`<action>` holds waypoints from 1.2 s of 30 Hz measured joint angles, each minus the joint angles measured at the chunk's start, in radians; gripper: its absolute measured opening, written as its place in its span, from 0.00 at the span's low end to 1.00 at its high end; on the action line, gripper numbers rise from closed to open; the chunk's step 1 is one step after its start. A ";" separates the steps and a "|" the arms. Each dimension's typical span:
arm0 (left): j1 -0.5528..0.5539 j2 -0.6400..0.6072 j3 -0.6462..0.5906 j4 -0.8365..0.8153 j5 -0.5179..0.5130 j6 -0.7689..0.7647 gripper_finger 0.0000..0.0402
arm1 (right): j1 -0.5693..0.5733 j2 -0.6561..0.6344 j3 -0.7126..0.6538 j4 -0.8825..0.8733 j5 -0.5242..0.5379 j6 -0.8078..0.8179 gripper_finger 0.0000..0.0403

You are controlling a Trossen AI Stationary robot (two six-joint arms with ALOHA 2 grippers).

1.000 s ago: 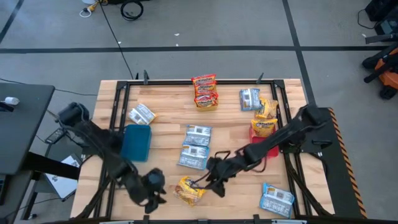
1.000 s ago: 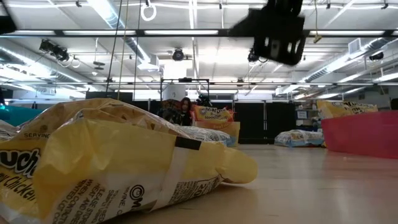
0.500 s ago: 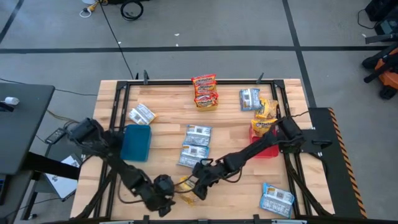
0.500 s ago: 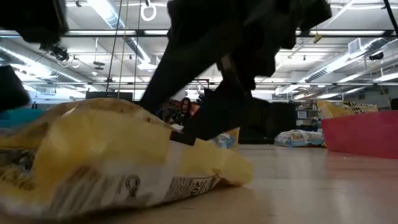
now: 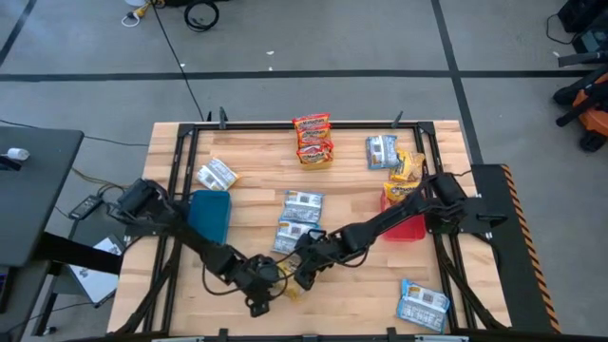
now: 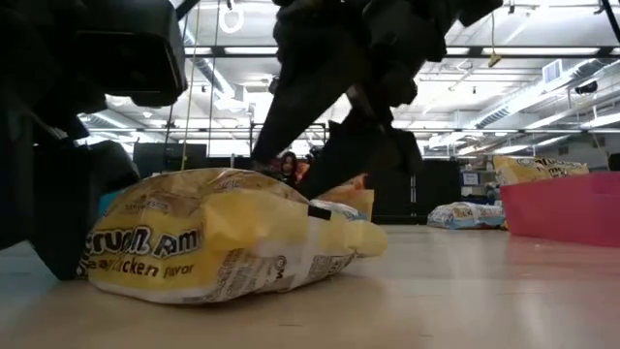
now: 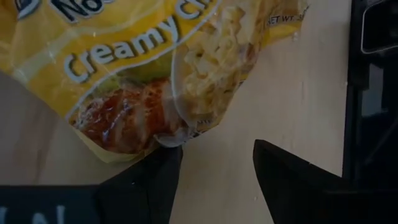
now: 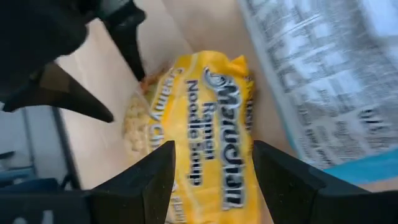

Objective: Sort Maruchan noodles
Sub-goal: Put the bottom yellow noodle pack into the red bin

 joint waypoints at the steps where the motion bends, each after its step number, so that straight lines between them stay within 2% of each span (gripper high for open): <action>1: 0.008 -0.002 0.000 -0.009 0.010 0.023 0.52 | -0.001 -0.001 0.000 -0.009 0.012 0.000 0.54; 5: 0.044 -0.005 -0.001 -0.030 0.056 0.121 0.52 | -0.018 0.015 0.000 0.000 0.017 -0.007 0.54; 9: 0.072 -0.005 -0.002 -0.040 0.071 0.197 0.52 | -0.041 0.052 -0.002 0.050 -0.039 0.011 0.54; 15: 0.110 -0.016 -0.005 -0.048 0.060 0.301 0.52 | -0.042 0.072 -0.001 0.119 -0.095 0.038 0.47; 20: 0.147 -0.018 -0.006 -0.039 0.060 0.362 0.52 | -0.039 0.072 -0.001 0.115 -0.118 0.067 0.36; 25: 0.179 -0.025 -0.007 -0.042 0.069 0.385 0.52 | -0.039 0.061 -0.001 0.090 -0.131 0.050 0.16; 27: 0.191 -0.036 -0.008 -0.054 0.065 0.385 0.52 | -0.039 0.039 -0.002 0.051 -0.132 0.016 0.05; 28: 0.197 -0.046 -0.009 -0.065 0.055 0.385 0.52 | -0.039 0.024 -0.003 0.022 -0.131 -0.006 0.03; 31: 0.221 -0.093 -0.009 -0.104 0.042 0.382 0.52 | -0.039 -0.052 -0.002 -0.127 -0.106 -0.073 0.03; 36: 0.251 -0.211 -0.008 -0.242 0.041 0.331 0.52 | -0.031 -0.235 -0.002 -0.517 -0.006 -0.233 0.02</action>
